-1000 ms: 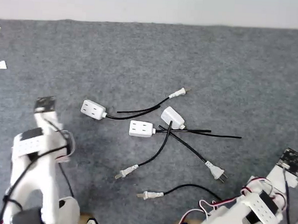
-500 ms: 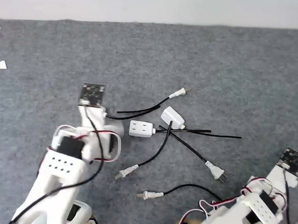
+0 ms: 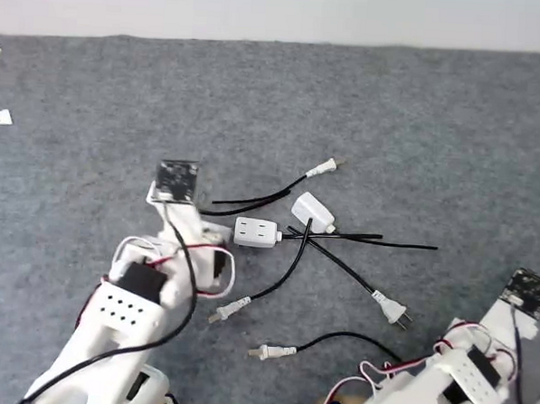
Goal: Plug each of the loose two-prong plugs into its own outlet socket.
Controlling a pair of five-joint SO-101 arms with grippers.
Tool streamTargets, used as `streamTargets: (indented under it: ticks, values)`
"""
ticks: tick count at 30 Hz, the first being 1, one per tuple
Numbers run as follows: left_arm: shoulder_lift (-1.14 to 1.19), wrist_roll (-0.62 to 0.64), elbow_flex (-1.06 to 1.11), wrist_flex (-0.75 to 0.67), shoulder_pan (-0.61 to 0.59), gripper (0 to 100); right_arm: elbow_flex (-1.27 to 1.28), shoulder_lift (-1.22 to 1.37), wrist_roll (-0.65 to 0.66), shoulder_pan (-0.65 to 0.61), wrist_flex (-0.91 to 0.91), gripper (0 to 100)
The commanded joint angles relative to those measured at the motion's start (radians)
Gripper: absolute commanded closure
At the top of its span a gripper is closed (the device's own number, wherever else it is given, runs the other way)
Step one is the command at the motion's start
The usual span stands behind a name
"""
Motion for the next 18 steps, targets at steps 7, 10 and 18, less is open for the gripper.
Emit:
streamTargets:
  ticks: [7, 10, 18]
  values:
    - [-0.012, 0.008, -0.068, -0.1, -0.203, 99, 0.012, -0.004, 0.015, -0.022, -0.059, 80.1]
    - [-0.012, 0.008, -0.064, -0.086, -0.252, 99, 0.012, -0.004, 0.015, -0.024, -0.059, 80.1]
    - [-0.011, 0.081, -0.067, -0.095, -0.339, 99, 0.014, -0.004, 0.015, -0.025, -0.061, 80.1]
